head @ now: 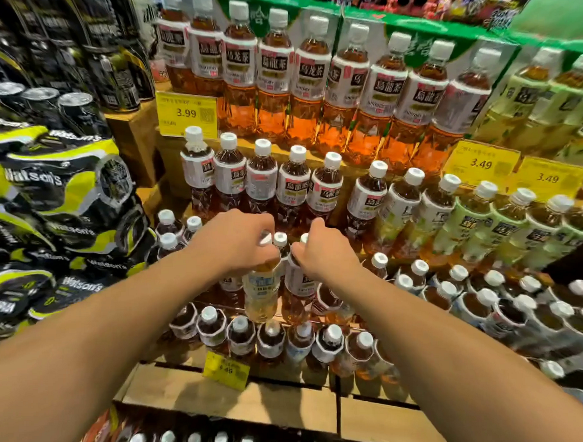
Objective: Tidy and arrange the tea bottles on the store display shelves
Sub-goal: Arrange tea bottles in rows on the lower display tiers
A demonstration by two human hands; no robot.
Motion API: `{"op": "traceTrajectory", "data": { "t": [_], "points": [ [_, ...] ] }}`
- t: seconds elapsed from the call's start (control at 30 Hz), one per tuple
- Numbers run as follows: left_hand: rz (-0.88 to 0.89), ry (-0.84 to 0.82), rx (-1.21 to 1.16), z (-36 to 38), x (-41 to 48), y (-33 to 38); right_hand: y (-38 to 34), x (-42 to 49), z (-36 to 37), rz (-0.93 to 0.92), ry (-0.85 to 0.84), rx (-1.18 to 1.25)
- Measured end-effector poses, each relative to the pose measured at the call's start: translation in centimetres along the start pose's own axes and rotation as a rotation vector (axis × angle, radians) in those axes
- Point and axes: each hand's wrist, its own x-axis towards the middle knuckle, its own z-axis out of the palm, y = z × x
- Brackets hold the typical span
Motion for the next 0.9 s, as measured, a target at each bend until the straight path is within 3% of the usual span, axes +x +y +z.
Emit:
{"op": "traceTrajectory", "data": {
  "t": [0.4,0.9],
  "points": [
    [-0.054,0.022,-0.094,1.3,-1.6,-1.3,0.6,2.7,6.6,0.092,-0.077,0.072],
    [-0.095,0.022,-0.127,3.0,-1.3,-1.2,0.4,5.0,7.5,0.089,-0.113,0.008]
  ]
}}
